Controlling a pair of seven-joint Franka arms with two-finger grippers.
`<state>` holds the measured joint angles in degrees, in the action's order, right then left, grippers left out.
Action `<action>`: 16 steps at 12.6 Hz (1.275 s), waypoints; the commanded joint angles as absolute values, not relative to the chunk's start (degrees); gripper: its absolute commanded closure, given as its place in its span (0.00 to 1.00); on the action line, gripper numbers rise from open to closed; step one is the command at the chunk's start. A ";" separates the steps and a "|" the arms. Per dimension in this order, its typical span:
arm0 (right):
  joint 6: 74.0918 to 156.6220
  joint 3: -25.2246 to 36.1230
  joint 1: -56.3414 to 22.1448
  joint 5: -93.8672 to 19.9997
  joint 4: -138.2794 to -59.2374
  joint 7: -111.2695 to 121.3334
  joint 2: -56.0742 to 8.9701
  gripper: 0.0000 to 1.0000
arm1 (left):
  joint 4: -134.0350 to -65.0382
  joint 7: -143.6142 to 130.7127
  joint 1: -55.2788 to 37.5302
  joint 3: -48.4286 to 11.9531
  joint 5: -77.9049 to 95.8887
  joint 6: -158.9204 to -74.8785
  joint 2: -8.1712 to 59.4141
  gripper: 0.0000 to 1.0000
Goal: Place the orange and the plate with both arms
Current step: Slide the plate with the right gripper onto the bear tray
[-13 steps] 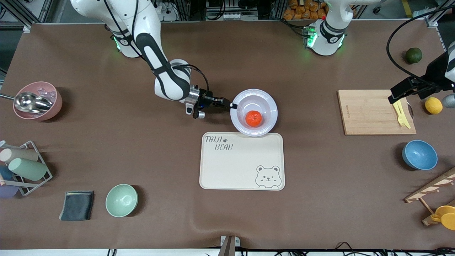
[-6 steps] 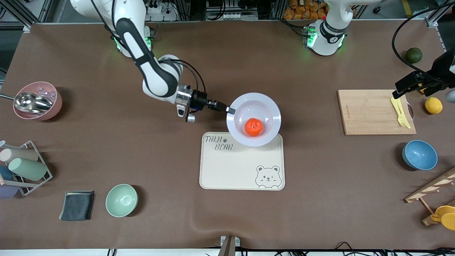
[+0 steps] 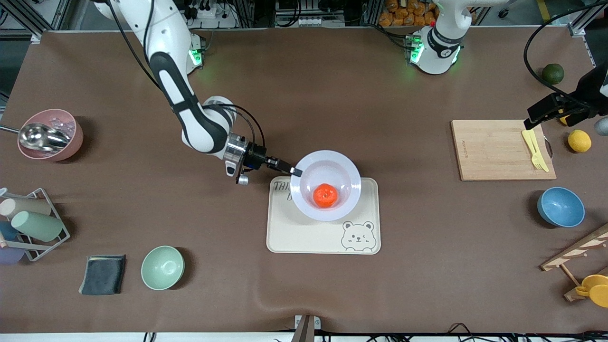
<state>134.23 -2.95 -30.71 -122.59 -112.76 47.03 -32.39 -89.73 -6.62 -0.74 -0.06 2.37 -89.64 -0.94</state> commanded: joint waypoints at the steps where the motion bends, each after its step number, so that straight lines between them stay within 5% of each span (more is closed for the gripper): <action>1: 138.57 -3.78 -30.93 -121.99 -106.02 48.52 -38.05 1.00 | -89.13 -6.68 -0.09 -2.01 2.37 -88.77 -1.06 0.00; 13: 142.12 -3.78 -31.91 -121.99 -98.26 50.19 -45.35 1.00 | -85.78 -6.94 -0.44 -2.64 0.71 -88.59 0.44 0.00; 16: 142.21 -3.69 -31.47 -120.77 -98.26 49.92 -45.96 0.65 | -85.78 -6.86 0.00 -2.64 1.23 -88.68 0.44 0.00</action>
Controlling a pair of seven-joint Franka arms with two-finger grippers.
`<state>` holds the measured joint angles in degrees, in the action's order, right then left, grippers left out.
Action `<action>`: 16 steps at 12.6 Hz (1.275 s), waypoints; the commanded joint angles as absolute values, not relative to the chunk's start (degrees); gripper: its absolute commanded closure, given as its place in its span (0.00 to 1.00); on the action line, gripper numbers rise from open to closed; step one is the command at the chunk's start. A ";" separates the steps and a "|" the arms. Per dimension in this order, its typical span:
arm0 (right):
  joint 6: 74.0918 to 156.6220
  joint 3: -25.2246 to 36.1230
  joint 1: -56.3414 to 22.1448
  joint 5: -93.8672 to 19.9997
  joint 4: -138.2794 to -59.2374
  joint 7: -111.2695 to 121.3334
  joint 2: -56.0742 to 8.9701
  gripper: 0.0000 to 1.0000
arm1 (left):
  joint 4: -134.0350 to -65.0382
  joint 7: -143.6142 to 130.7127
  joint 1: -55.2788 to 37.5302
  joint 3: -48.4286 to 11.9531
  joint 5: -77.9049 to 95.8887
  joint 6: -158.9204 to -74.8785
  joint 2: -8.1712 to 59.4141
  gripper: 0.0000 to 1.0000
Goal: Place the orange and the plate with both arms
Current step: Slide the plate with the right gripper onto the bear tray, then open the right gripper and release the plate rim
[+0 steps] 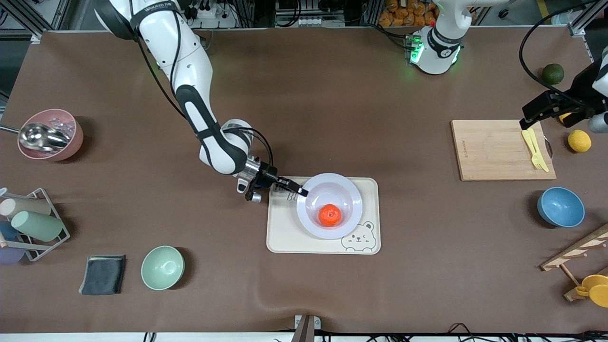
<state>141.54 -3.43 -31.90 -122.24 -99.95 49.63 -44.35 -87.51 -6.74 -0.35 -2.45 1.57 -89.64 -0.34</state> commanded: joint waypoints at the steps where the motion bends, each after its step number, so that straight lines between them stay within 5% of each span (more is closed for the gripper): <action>1: 142.29 -3.69 -31.38 -120.59 -98.35 49.92 -45.97 0.62 | -85.96 -6.77 0.00 -2.72 0.71 -88.51 0.35 0.00; 10: 146.34 -3.69 -31.46 -110.42 -98.44 38.71 -44.92 0.71 | -85.87 -7.21 -0.62 -3.07 0.53 -88.42 1.23 0.00; 16: 146.34 -3.34 -31.38 -107.85 -98.44 32.99 -44.65 0.54 | -85.87 -7.38 -0.44 -3.16 0.88 -88.42 1.14 0.00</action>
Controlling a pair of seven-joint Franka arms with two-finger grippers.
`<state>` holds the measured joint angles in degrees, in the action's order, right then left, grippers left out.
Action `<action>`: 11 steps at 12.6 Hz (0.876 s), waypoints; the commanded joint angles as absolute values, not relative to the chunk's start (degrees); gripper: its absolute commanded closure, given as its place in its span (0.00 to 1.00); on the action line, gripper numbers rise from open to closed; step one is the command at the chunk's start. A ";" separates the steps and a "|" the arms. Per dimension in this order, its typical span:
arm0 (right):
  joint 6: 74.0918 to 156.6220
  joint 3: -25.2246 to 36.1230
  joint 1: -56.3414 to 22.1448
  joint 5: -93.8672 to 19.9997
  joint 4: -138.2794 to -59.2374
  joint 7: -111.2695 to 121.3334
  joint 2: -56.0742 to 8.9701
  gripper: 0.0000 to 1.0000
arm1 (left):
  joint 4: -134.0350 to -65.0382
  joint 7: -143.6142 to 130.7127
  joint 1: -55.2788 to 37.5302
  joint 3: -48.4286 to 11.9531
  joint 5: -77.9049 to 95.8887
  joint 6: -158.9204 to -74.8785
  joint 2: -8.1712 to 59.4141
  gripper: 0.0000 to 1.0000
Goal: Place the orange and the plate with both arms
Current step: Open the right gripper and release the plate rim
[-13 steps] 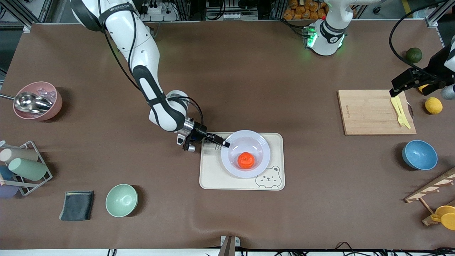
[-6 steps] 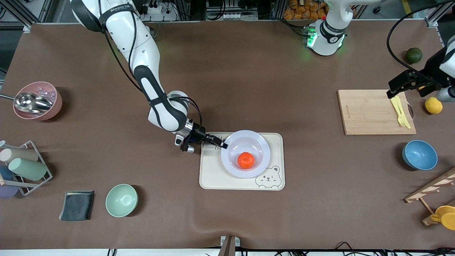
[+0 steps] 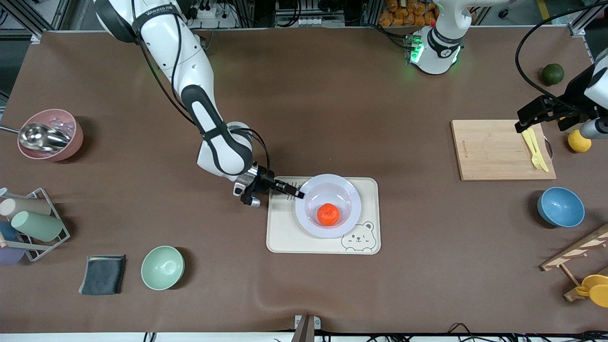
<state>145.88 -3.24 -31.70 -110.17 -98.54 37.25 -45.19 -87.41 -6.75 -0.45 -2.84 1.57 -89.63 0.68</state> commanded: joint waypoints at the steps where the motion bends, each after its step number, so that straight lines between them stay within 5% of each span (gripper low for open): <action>1: 146.34 -3.25 -31.46 -105.23 -98.26 29.39 -44.30 0.54 | -85.87 -7.73 -0.61 -3.25 0.36 -88.42 1.23 0.00; 11: 141.87 -3.25 -27.78 -78.69 -96.68 1.52 -40.70 0.51 | -85.87 -8.70 -0.35 -3.69 0.53 -88.42 1.14 0.00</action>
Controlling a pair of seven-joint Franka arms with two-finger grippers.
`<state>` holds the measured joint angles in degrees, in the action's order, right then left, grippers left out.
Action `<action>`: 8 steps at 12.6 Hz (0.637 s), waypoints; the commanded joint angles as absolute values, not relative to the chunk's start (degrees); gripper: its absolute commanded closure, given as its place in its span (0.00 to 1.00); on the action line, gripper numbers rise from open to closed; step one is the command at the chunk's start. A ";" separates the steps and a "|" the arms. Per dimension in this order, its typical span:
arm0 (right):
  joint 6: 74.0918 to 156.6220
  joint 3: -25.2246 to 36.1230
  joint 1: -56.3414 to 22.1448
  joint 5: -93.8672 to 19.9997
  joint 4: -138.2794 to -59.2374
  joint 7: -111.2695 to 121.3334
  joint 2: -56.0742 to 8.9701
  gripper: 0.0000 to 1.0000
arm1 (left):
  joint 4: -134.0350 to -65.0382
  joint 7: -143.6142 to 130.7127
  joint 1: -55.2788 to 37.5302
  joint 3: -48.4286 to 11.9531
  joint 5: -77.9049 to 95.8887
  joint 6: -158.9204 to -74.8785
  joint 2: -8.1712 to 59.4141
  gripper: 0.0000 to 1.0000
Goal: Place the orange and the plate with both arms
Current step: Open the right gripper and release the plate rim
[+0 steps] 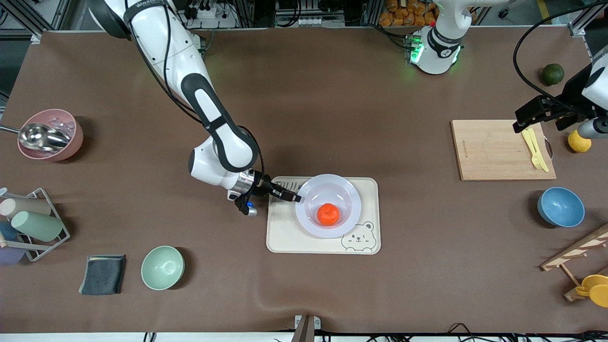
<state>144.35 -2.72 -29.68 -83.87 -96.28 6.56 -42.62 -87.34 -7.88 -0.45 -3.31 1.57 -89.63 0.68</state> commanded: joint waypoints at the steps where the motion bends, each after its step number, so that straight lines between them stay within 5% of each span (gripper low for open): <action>1: 140.72 -3.25 -26.82 -75.97 -96.77 -0.59 -39.91 0.50 | -85.87 -8.70 -0.26 -3.69 0.70 -88.42 1.06 0.00; 8: 129.74 -3.16 -20.40 -63.56 -98.00 -6.32 -35.25 0.33 | -85.96 -7.56 0.35 -3.60 0.62 -88.42 0.97 0.00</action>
<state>132.11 -2.39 -22.77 -67.30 -96.08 -4.37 -37.49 -87.26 -7.88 -0.10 -3.30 1.57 -89.63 0.68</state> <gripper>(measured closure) 0.344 0.000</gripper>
